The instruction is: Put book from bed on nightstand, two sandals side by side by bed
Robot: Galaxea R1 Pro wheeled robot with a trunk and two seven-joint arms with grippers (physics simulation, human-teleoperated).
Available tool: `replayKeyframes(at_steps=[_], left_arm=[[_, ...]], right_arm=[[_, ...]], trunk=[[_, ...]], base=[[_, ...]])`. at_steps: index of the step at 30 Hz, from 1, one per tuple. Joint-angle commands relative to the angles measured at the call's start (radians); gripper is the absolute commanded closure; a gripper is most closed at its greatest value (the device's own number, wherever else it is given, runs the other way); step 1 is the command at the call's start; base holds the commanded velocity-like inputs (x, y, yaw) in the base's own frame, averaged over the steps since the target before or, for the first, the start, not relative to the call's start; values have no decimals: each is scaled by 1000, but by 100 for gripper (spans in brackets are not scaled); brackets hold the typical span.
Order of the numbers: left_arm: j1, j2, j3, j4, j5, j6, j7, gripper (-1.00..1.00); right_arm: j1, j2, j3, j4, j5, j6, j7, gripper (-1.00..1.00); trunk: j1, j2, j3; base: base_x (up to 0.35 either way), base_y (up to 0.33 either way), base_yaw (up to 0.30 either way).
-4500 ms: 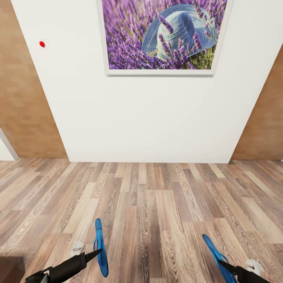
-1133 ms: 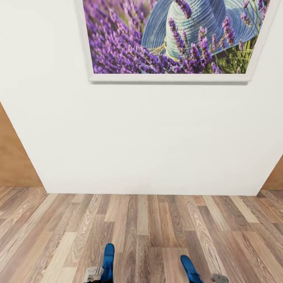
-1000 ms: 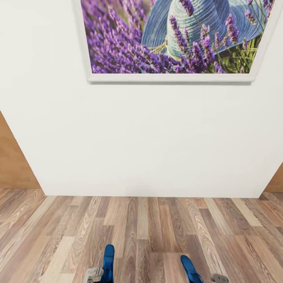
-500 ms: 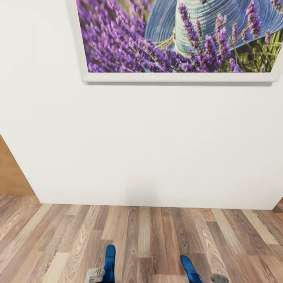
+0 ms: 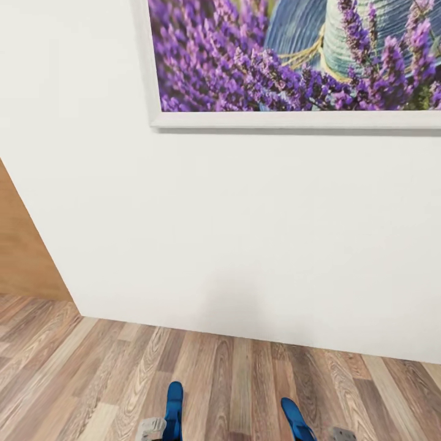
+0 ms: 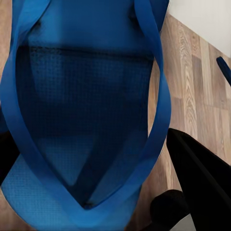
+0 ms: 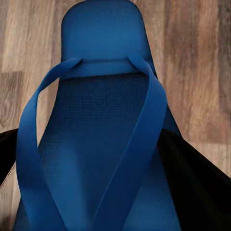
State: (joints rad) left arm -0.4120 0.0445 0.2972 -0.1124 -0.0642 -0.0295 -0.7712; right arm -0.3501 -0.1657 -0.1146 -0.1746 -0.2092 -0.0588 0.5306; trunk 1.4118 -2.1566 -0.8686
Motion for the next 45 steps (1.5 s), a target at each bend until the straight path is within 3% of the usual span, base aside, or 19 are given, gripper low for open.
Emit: replayKeyframes(at_steps=[1,16,30,45], left_arm=[[-1,0,7,0,-6,-3,-3,100],[-1,-1,5,0,-10,-4,-4,100],[-1,-19,3,0,-11,-3,-4,100],[-1,-21,2,0,-13,-5,-5,100]], right_arm=[[-1,0,-7,1,-1,-1,5,100],[-1,0,-7,1,-1,-1,5,100],[-1,0,-7,1,-1,-1,2,100],[-1,0,-7,3,-1,-1,0,100]], trunk=[[0,0,-1],[0,0,-1],[0,0,-1],[0,0,-1]], base=[[314,28,30],[231,41,32],[3,0,277],[0,0,288]])
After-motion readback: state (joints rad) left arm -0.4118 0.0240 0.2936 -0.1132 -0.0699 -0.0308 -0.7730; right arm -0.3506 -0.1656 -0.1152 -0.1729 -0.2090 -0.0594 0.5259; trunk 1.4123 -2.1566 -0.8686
